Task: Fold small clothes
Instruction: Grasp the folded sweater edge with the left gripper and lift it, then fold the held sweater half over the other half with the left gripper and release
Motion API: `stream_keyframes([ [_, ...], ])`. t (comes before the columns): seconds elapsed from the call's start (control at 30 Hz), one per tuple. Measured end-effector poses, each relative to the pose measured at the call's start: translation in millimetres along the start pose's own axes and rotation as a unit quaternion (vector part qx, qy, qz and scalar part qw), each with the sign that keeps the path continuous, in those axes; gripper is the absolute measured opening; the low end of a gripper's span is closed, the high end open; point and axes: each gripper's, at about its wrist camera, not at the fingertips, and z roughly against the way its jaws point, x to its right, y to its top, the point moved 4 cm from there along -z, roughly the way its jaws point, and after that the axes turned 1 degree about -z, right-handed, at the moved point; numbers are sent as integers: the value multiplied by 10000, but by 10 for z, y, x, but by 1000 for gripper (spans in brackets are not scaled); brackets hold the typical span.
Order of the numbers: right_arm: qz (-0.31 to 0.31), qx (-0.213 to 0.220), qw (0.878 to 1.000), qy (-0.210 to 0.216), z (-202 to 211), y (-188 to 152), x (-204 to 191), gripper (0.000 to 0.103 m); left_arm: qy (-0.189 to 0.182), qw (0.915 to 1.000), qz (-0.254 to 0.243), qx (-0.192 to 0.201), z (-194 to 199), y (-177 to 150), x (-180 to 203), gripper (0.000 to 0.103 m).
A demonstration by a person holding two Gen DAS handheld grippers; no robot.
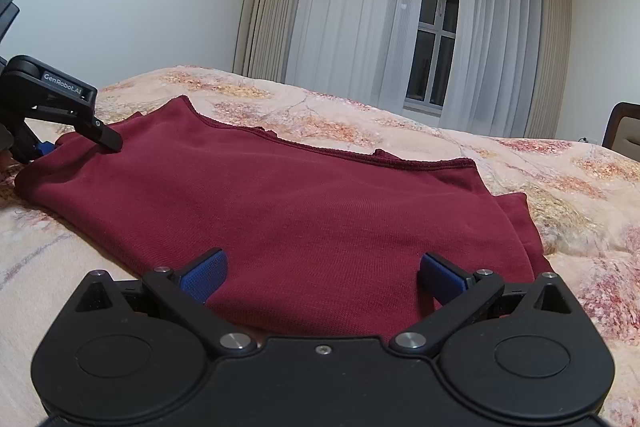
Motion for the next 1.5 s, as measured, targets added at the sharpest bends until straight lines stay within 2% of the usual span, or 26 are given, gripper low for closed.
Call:
stream_keyframes([
  [0.1, 6, 5, 10000, -6, 0, 0, -2, 102, -5, 10000, 86, -17, -18, 27, 5, 75],
  [0.17, 9, 14, 10000, -11, 1, 0, -4, 102, -15, 9998, 174, -10, -14, 43, 3, 72],
  [0.3, 9, 20, 10000, -12, -1, -1, -5, 102, 113, 9996, 259, 2, 16, 44, -20, 46],
  [0.33, 9, 21, 10000, -12, 0, -1, -6, 102, 130, 9997, 217, 27, 26, 37, -19, 43],
  [0.47, 23, 32, 10000, -24, -1, 0, -10, 102, 130, 9998, 117, 20, 10, 15, -9, 45],
  [0.57, 33, 40, 10000, -33, 0, 2, -16, 102, 109, 9997, 218, -9, -7, 33, -23, 45],
  [0.6, 35, 43, 10000, -36, 4, 2, -17, 102, 123, 9997, 219, -3, -4, 41, -20, 43],
  [0.63, 38, 45, 10000, -38, 3, 4, -18, 102, 126, 9997, 218, 13, 5, 49, -12, 33],
  [0.7, 35, 45, 10000, -35, 3, 3, -19, 102, 52, 9997, 224, 62, 34, 68, 18, 25],
  [0.93, 33, 52, 10000, -35, 3, 5, -21, 102, -48, 9997, 129, 204, 144, 181, 200, 20],
  [1.03, 22, 55, 10000, -29, 7, 5, -21, 102, -81, 9997, -62, 238, 183, 267, 377, 19],
  [1.2, 12, 62, 10000, -27, 11, 3, -22, 102, -344, 9980, -407, 344, 271, 432, 821, 18],
  [1.33, 0, 91, 10000, -25, 20, 0, -22, 102, -616, 9945, -783, 329, 294, 512, 1324, 18],
  [1.5, -203, 107, 9997, 118, 96, 77, 80, 102, -1042, 9846, -1392, 190, 243, 479, 2113, 18],
])
